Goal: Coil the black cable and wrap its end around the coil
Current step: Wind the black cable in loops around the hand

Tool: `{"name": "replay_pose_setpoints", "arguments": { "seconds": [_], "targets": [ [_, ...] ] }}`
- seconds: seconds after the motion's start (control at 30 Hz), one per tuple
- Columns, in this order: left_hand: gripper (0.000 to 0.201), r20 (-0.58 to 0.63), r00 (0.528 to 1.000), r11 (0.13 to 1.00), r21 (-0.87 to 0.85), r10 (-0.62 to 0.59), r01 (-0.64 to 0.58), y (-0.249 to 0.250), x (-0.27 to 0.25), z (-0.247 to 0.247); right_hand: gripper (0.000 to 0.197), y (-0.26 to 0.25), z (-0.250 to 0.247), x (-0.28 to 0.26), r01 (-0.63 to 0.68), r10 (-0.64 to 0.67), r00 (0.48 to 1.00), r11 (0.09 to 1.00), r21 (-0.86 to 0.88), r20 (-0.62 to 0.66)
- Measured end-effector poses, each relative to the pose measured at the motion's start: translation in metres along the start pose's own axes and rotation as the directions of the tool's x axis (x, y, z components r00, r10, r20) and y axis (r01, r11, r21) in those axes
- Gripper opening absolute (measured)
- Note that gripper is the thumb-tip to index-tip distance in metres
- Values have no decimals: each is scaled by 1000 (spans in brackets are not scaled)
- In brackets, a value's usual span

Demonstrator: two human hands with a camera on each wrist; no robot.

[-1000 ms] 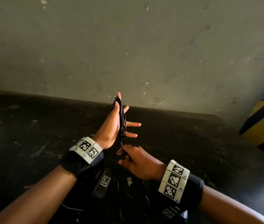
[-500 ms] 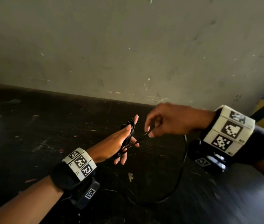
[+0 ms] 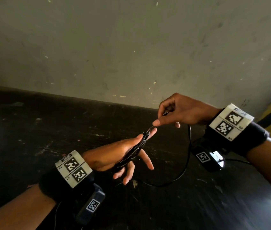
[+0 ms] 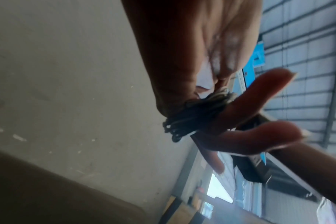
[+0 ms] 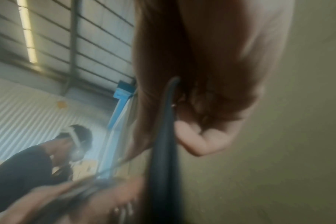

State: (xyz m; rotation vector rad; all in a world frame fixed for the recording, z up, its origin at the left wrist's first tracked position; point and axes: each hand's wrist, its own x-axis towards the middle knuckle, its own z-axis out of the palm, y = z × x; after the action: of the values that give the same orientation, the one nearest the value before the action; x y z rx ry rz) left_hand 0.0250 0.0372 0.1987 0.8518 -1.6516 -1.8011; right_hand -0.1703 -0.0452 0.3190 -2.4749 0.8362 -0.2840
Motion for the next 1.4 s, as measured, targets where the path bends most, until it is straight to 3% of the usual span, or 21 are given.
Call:
{"name": "replay_pose_setpoints", "arguments": {
  "seconds": [0.17, 0.3, 0.5, 0.67, 0.8, 0.93, 1.0, 1.1, 1.23, 1.4],
  "targets": [
    [46, 149, 985, 980, -191, 88, -58, 15, -10, 1, 22, 34, 21, 11, 111, -81, 968, 987, 114, -237],
    [45, 12, 965, 911, -333, 260, -242, 29, -6, -1, 23, 59, 68, 15, 137, -51, 915, 972, 190, -400],
    [47, -276, 891, 799, -400, 362, -448, 47, 15, -14, 21, 49, 131, 24, -18, 47, 992, 972, 234, -121],
    [46, -474, 790, 810, -234, 389, -539, 46, 31, -36, 20, 19, 140, 22, -59, 56, 998, 993, 99, 32],
    [48, -518, 773, 878, -83, 365, -471, 30, 33, -51, 22, -1, 125, 15, -28, 28, 999, 1000, -4, 27],
    [47, -546, 774, 940, 81, 321, -332, 14, 32, -49, 25, -18, 103, 4, -103, 97, 964, 995, 15, 247],
    [51, -547, 776, 948, 224, 314, -226, 3, 33, -46, 26, -26, 92, 1, -149, 151, 943, 988, -29, 297],
    [64, -522, 818, 942, 329, 239, -66, -18, 31, -42, 20, -32, 63, 2, -170, 197, 947, 978, -125, 253],
    [56, -421, 890, 942, 335, 176, -28, -26, 19, -32, 14, -35, 21, 2, -161, 199, 968, 960, -228, 154],
    [69, -351, 936, 927, 362, 39, 97, -16, 16, -19, 11, -32, 8, 5, -67, 84, 995, 954, -293, 45]
  ]
}}
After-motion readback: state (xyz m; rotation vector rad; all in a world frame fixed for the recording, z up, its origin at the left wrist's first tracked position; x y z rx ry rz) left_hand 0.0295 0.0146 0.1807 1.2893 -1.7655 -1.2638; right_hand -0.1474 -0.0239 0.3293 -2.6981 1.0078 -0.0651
